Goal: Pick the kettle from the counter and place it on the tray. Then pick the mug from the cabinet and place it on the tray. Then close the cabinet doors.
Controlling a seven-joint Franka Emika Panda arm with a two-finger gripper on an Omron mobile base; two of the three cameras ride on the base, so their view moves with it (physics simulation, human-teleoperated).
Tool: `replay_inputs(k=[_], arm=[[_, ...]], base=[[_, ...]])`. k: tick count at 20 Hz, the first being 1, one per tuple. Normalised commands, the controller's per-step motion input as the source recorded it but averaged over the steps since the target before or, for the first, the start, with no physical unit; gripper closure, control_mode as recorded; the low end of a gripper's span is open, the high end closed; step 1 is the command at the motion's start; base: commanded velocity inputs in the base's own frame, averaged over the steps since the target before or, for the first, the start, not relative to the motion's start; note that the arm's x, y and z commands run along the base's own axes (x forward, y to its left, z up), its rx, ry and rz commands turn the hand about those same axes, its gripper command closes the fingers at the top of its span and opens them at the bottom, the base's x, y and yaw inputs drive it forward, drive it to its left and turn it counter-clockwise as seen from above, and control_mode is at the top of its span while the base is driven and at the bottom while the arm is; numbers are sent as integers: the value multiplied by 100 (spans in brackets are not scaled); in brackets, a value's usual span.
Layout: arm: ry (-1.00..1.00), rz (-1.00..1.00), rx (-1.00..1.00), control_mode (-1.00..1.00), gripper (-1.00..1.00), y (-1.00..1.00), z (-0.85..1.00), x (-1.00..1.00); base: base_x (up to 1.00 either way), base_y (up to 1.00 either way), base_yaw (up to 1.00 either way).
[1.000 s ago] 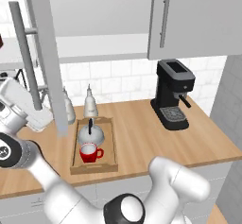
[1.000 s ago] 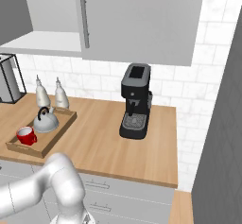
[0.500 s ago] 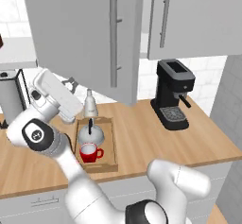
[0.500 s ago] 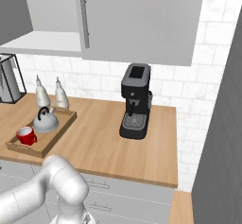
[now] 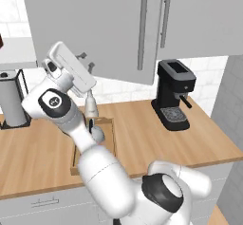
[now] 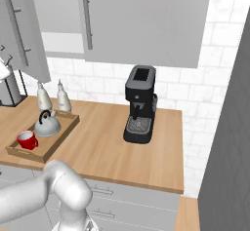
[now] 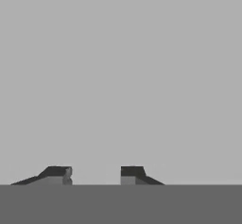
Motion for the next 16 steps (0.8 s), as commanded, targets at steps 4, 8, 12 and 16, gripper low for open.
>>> replay_inputs(k=[4,8,12,16], arm=[[1,12,11,-100,100,-84,69,50],[0,25,6,-100,100,-100,7,55],[3,27,4,-100,100,-100,0,85],[1,29,7,-100,100,-100,3,87]], base=[[0,0,0],[0,0,0],[0,0,0],[0,0,0]])
